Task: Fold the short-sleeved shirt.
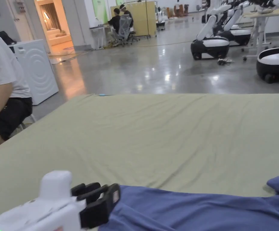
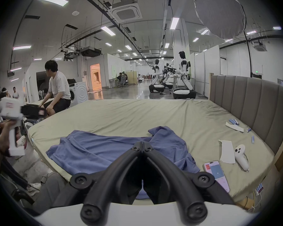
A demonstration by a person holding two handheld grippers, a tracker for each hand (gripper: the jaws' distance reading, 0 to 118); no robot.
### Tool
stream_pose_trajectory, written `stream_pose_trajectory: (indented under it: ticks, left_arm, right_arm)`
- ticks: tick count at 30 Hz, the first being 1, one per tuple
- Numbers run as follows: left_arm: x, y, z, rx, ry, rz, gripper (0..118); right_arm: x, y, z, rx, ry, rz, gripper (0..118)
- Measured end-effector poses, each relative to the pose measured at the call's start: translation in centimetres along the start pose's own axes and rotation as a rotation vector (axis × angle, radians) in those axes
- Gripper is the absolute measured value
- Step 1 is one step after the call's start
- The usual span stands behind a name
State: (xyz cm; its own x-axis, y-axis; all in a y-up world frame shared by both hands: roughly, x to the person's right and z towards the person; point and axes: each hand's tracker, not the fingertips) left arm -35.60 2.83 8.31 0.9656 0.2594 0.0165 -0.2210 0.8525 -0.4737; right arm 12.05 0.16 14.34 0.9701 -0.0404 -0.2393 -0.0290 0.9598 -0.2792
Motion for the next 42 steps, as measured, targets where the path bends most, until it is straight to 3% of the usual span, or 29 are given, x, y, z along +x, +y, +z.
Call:
stream_pose_trajectory:
  ticks: [1, 4, 8, 10, 12, 14, 15, 21, 25, 26, 27, 28, 29, 30, 32, 35, 37, 38, 39, 40, 41, 42]
  left_arm:
    - [-1.2, 0.7, -2.7, -0.038, -0.020, 0.003, 70]
    - [-5.3, 2.0, -9.9, -0.152, 0.022, 0.042, 70]
    - [-7.4, 2.5, -18.1, -0.361, 0.141, 0.069, 64]
    - [-8.6, 2.4, -20.5, -0.438, 0.133, 0.114, 60]
    - [-9.6, 1.9, -22.3, -0.473, 0.130, 0.182, 45]
    - [-9.3, 0.9, -23.3, -0.475, 0.172, 0.172, 14]
    - [-8.8, 0.5, -23.8, -0.497, 0.198, 0.124, 7]
    - [-7.8, -0.5, -26.5, -0.530, 0.238, 0.015, 0]
    - [-8.3, -0.1, -26.6, -0.559, 0.223, 0.054, 0]
    - [-8.8, 0.1, -26.4, -0.566, 0.215, 0.072, 0]
    - [-9.0, 0.2, -26.4, -0.573, 0.212, 0.074, 0]
    - [-8.9, 0.2, -26.6, -0.577, 0.210, 0.073, 0]
    - [-8.7, 0.2, -26.8, -0.580, 0.212, 0.073, 0]
    - [-8.8, 0.1, -26.6, -0.585, 0.216, 0.068, 0]
    - [-8.3, 0.1, -26.8, -0.591, 0.229, 0.027, 0]
    - [-7.9, 0.1, -27.0, -0.600, 0.241, -0.007, 0]
    - [-7.6, 0.1, -27.2, -0.608, 0.249, -0.026, 0]
    - [-7.2, 0.1, -27.1, -0.615, 0.253, -0.043, 0]
    - [-6.9, 0.1, -27.1, -0.623, 0.258, -0.058, 0]
    - [-6.8, 0.1, -27.2, -0.626, 0.261, -0.064, 0]
    - [-6.7, 0.1, -27.2, -0.625, 0.264, -0.064, 0]
    - [-7.4, 0.2, -27.8, -0.621, 0.270, -0.067, 0]
  right_arm:
    - [0.0, -0.3, -0.1, -0.007, 0.003, -0.005, 0]
    - [0.8, -0.9, -0.3, -0.038, -0.004, -0.029, 0]
    - [2.7, -1.9, -0.4, -0.072, -0.034, -0.091, 0]
    - [3.2, -2.2, -0.2, -0.087, -0.056, -0.129, 0]
    - [4.1, -2.7, -0.2, -0.104, -0.071, -0.154, 0]
    - [4.7, -3.1, -0.2, -0.122, -0.088, -0.162, 0]
    - [5.0, -3.2, -0.2, -0.130, -0.095, -0.163, 0]
    - [5.7, -3.4, -1.1, -0.173, -0.114, -0.148, 0]
    - [6.6, -1.2, -3.7, -0.187, -0.092, -0.110, 0]
    - [7.0, -0.2, -5.1, -0.208, -0.083, -0.093, 6]
    - [7.7, 1.1, -7.0, -0.217, -0.071, -0.063, 25]
    - [8.2, 1.9, -8.5, -0.261, -0.055, -0.057, 60]
    - [9.0, 2.9, -10.9, -0.307, -0.039, -0.054, 86]
    - [9.9, 3.9, -13.6, -0.396, -0.017, -0.066, 98]
    - [11.6, 4.8, -18.6, -0.515, -0.011, -0.077, 97]
    - [13.7, 3.8, -26.6, -0.638, -0.120, 0.077, 96]
    - [14.9, 2.5, -30.4, -0.765, -0.130, 0.053, 93]
    - [15.5, 1.5, -32.3, -0.829, -0.135, 0.015, 85]
    - [16.0, 0.3, -33.7, -0.892, -0.149, -0.043, 64]
    - [16.1, -0.5, -34.4, -0.930, -0.162, -0.065, 55]
    - [15.6, -1.6, -34.3, -0.946, -0.161, -0.077, 53]
    - [14.4, -1.0, -33.3, -0.859, -0.184, 0.040, 41]
